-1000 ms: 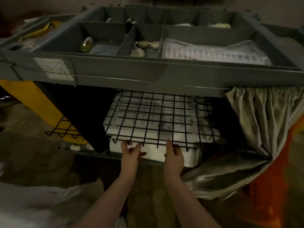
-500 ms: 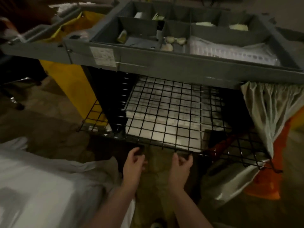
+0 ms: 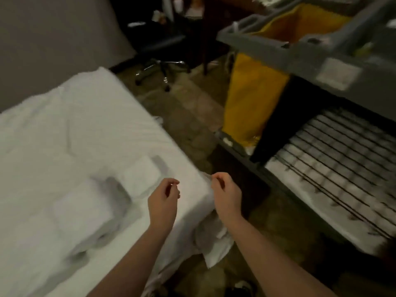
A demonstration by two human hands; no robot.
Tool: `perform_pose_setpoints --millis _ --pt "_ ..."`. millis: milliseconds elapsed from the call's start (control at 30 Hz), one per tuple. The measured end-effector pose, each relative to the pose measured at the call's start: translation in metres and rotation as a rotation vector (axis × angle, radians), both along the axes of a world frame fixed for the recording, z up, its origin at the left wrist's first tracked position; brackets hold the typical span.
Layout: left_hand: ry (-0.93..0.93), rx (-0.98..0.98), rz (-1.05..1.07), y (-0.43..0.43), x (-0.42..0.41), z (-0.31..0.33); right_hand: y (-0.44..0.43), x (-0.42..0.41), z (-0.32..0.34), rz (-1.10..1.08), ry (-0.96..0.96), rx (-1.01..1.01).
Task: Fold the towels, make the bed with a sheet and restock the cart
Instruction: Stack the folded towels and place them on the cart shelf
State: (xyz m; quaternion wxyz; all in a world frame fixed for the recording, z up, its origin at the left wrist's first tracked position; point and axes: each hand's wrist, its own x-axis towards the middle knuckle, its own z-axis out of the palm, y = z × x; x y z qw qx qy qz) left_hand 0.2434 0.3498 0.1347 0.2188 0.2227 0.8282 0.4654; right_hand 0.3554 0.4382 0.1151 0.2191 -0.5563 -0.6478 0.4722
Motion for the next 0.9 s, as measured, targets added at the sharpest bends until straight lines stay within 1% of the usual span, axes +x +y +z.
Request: perform_pose_setpoints --millis 67,133,333,400,500,600,700,767,833,900 --pt "-0.019 -0.017 0.098 -0.034 -0.042 -0.009 -0.024 -0.049 -0.006 0.117 -0.026 0.003" --pt "-0.053 -0.035 0.180 -0.073 -0.085 -0.025 -0.053 -0.099 -0.019 0.181 -0.030 -0.013" --pt "-0.049 -0.139 0.323 -0.178 -0.193 -0.073 -0.138 -0.213 -0.075 0.344 -0.098 -0.084" --pt "-0.044 -0.211 0.360 -0.210 -0.222 -0.094 -0.160 -0.244 -0.094 0.406 -0.136 -0.114" --pt "-0.076 -0.366 0.368 -0.248 -0.252 -0.135 -0.178 -0.284 -0.129 0.474 -0.217 -0.186" --pt "-0.198 -0.430 0.301 -0.261 -0.262 -0.174 -0.179 -0.308 -0.169 0.496 -0.277 -0.281" --pt "-0.313 -0.386 0.281 -0.252 -0.261 -0.195 -0.173 -0.313 -0.190 0.448 -0.302 -0.437" --pt "-0.393 -0.298 0.337 -0.244 -0.260 -0.203 -0.164 -0.312 -0.194 0.455 -0.271 -0.549" --pt "-0.429 -0.215 0.399 -0.238 -0.263 -0.209 -0.155 -0.310 -0.196 0.459 -0.228 -0.651" --pt "-0.466 -0.188 0.438 -0.231 -0.267 -0.217 -0.151 -0.309 -0.197 0.459 -0.187 -0.736"
